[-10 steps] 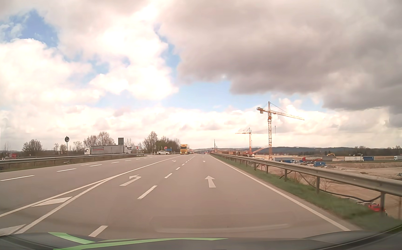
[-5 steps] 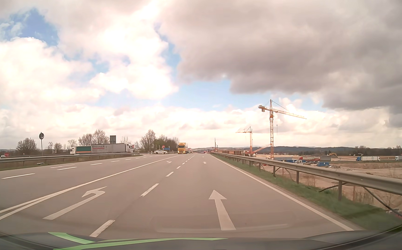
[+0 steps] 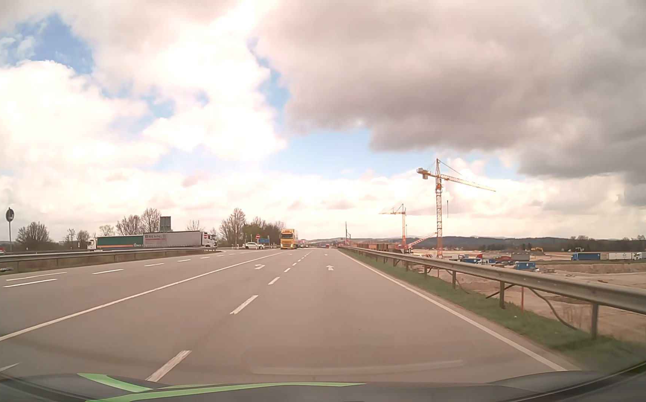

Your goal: Follow the waypoints while adhering to traffic rules and regulations

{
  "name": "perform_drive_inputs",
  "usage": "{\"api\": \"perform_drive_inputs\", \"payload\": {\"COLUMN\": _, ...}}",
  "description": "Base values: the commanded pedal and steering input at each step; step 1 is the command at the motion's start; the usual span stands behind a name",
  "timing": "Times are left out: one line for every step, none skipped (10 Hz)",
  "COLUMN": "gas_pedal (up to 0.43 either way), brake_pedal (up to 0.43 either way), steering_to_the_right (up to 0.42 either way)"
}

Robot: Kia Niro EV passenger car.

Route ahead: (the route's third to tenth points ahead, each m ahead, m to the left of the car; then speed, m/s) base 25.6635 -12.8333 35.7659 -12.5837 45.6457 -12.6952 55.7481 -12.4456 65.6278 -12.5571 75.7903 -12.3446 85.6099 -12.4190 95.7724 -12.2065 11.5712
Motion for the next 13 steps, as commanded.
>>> {"api": "perform_drive_inputs", "payload": {"gas_pedal": 0.130, "brake_pedal": 0.000, "steering_to_the_right": 0.001}}
{"api": "perform_drive_inputs", "payload": {"gas_pedal": 0.130, "brake_pedal": 0.000, "steering_to_the_right": 0.001}}
{"api": "perform_drive_inputs", "payload": {"gas_pedal": 0.130, "brake_pedal": 0.000, "steering_to_the_right": 0.001}}
{"api": "perform_drive_inputs", "payload": {"gas_pedal": 0.130, "brake_pedal": 0.000, "steering_to_the_right": 0.001}}
{"api": "perform_drive_inputs", "payload": {"gas_pedal": 0.130, "brake_pedal": 0.000, "steering_to_the_right": 0.001}}
{"api": "perform_drive_inputs", "payload": {"gas_pedal": 0.130, "brake_pedal": 0.000, "steering_to_the_right": 0.001}}
{"api": "perform_drive_inputs", "payload": {"gas_pedal": 0.130, "brake_pedal": 0.000, "steering_to_the_right": 0.001}}
{"api": "perform_drive_inputs", "payload": {"gas_pedal": 0.130, "brake_pedal": 0.000, "steering_to_the_right": 0.001}}
{"api": "perform_drive_inputs", "payload": {"gas_pedal": 0.130, "brake_pedal": 0.000, "steering_to_the_right": 0.001}}
{"api": "perform_drive_inputs", "payload": {"gas_pedal": 0.130, "brake_pedal": 0.000, "steering_to_the_right": 0.001}}
{"api": "perform_drive_inputs", "payload": {"gas_pedal": 0.130, "brake_pedal": 0.000, "steering_to_the_right": 0.001}}
{"api": "perform_drive_inputs", "payload": {"gas_pedal": 0.130, "brake_pedal": 0.000, "steering_to_the_right": 0.001}}
{"api": "perform_drive_inputs", "payload": {"gas_pedal": 0.130, "brake_pedal": 0.000, "steering_to_the_right": 0.001}}
